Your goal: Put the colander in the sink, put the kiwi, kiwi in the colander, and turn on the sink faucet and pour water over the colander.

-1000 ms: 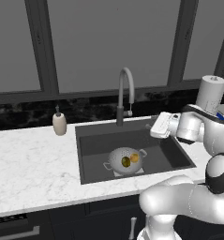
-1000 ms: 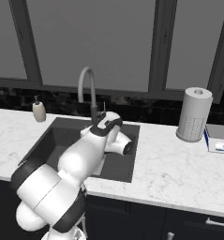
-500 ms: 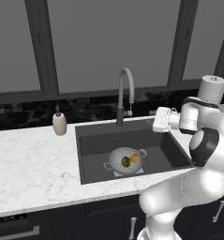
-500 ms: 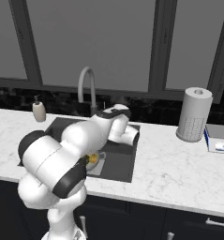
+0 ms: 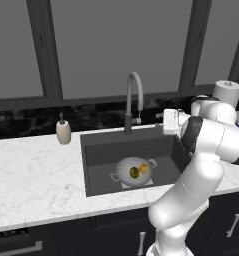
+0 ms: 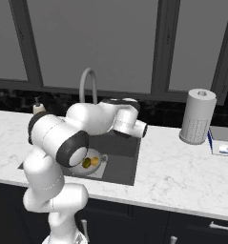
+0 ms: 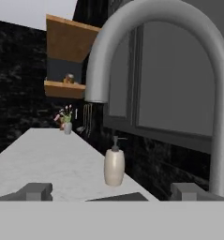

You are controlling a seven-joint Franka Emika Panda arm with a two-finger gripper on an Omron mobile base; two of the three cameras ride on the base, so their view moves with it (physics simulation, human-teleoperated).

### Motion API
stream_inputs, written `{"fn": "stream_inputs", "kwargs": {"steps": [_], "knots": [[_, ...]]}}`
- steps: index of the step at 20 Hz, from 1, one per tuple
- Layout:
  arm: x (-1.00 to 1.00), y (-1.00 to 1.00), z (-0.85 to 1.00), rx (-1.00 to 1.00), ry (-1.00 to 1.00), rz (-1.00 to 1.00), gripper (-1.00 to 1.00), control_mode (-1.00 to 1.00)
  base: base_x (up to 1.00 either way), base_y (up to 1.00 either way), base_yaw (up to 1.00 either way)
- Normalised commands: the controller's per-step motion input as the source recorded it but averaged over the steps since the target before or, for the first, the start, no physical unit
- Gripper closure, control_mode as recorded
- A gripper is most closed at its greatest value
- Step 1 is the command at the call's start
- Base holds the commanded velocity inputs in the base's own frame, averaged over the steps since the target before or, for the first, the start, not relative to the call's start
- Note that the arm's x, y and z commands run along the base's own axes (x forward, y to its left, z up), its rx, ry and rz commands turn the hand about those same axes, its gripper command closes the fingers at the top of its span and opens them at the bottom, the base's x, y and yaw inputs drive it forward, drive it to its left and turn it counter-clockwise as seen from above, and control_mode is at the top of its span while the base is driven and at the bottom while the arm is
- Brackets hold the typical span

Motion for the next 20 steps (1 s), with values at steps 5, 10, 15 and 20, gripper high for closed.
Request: {"fn": "stream_inputs", "kwargs": {"steps": [5,10,15,20], "knots": [[0.16,0.00,0.00,0.00,0.01,0.00,-1.00,-1.00,0.00,0.00,0.00],[0.22,0.01,0.00,0.00,0.00,-0.01,-1.00,-1.00,0.00,0.00,0.00],[0.25,0.09,-0.01,-0.01,0.00,-0.03,-1.00,-1.00,0.00,0.00,0.00],[0.24,0.11,-0.05,-0.02,-0.01,-0.06,-1.00,-1.00,0.00,0.00,0.00]]}}
